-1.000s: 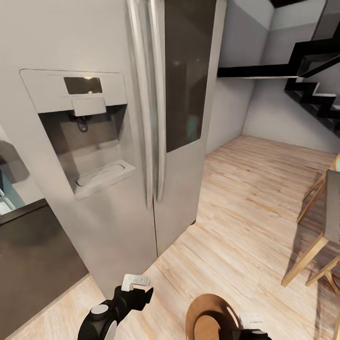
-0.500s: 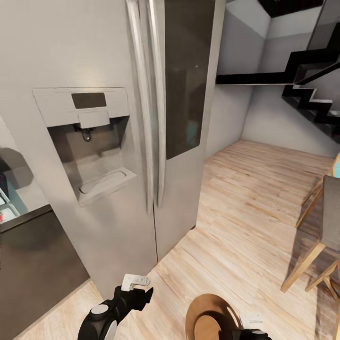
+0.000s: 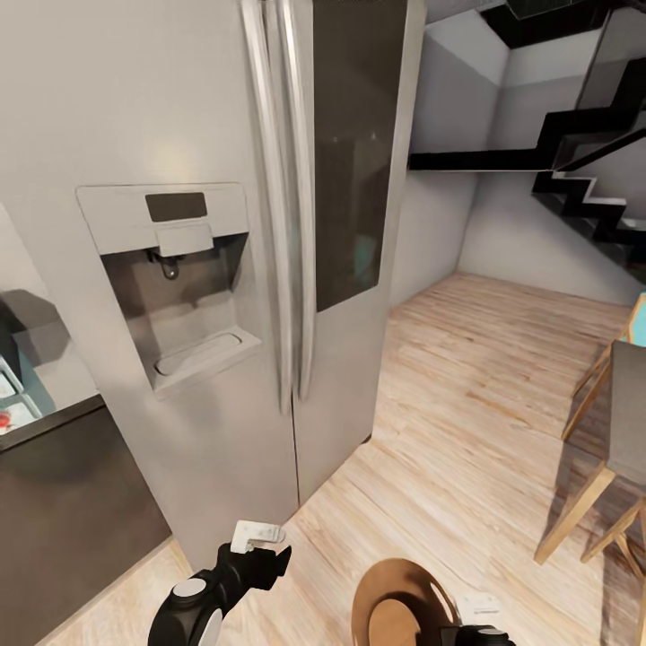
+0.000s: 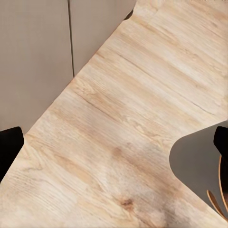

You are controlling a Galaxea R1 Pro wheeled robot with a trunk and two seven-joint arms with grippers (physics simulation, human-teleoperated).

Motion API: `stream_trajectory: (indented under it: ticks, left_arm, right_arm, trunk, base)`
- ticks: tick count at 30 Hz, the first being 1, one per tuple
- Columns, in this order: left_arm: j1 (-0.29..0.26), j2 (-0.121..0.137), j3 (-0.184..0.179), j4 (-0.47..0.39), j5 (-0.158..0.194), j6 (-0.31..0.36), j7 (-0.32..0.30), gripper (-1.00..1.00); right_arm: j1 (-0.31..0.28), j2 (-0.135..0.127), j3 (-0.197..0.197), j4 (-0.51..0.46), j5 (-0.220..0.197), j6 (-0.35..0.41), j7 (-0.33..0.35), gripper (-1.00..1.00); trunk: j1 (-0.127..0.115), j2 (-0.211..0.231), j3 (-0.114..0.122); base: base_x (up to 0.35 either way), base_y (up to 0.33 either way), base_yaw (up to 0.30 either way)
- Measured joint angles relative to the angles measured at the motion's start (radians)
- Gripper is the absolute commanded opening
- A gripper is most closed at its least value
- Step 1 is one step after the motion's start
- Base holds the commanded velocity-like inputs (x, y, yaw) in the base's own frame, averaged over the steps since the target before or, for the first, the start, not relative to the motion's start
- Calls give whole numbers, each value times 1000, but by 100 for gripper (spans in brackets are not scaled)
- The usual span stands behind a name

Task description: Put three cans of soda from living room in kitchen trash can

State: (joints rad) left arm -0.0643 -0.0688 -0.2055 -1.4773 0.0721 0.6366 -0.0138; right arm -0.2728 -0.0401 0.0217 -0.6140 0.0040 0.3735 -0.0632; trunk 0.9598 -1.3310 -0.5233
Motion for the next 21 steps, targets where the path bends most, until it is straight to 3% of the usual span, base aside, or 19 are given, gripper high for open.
stream_trajectory:
  ticks: [7,15,21]
  left_arm:
    - [0,0,0,0,-1,0,0,100]
    - [1,0,-3,0,-2,0,0,100]
    - [1,2,-35,0,-2,0,2,100]
  right_arm:
    - [0,0,1,1,-2,1,1,-100]
    - [0,1,4,1,0,1,1,-100]
    - [0,0,5,1,0,1,1,-100]
  trunk:
    - [0,0,3]
    - [0,0,3]
    - [0,0,3]
  base:
    - [0,0,-46]
    - [0,0,-259]
    - [0,0,-199]
